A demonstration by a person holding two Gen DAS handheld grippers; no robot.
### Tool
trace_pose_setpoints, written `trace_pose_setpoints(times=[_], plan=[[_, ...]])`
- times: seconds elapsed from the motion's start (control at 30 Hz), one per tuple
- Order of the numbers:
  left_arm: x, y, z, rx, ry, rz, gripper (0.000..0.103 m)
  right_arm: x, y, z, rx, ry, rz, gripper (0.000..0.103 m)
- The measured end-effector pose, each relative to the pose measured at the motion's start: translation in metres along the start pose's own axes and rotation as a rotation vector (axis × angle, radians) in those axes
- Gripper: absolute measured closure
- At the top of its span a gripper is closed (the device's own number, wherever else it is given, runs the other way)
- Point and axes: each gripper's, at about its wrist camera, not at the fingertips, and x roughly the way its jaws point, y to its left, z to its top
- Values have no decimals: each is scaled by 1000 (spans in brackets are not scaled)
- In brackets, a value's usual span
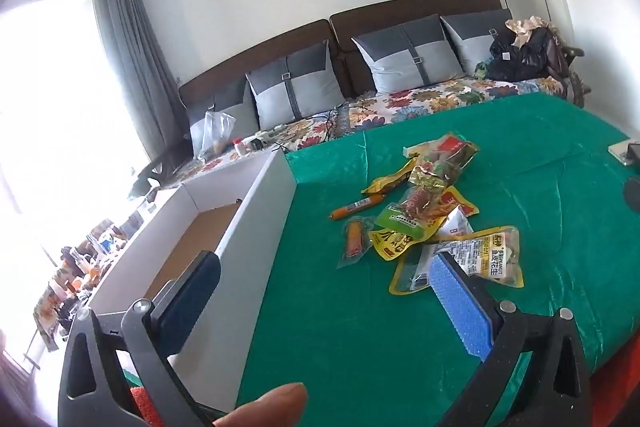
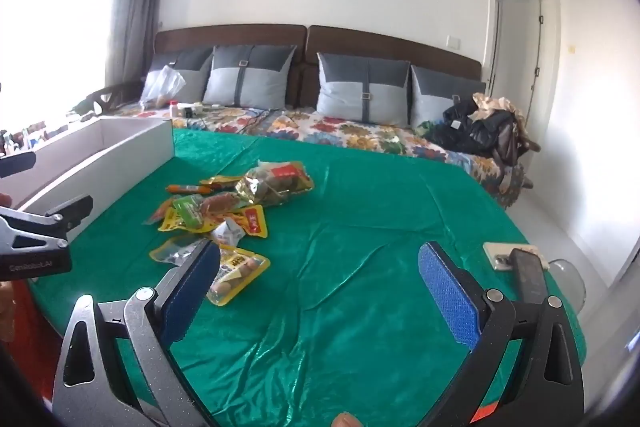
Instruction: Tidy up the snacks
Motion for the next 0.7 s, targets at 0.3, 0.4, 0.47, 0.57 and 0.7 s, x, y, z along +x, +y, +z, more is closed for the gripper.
trace_pose_setpoints(times=[0.3,0.4,0.47,0.57,0.7], plan=[[6,-3,1,-46,105,-133,0,8,-19,-8,-14,-69,32,2],[9,-1,-1,-75,124,-139,0,11,-12,-13,-52,-56,20,2],[12,2,-4,-97,146,-142,0,11,-15,-12,-25,-42,36,2],[22,6,-9,-130,185,-151,0,12,-16,-12,-21,-25,31,2],[28,13,-14,-164,208,-159,0,17,-13,-16,-60,-7,8,2]])
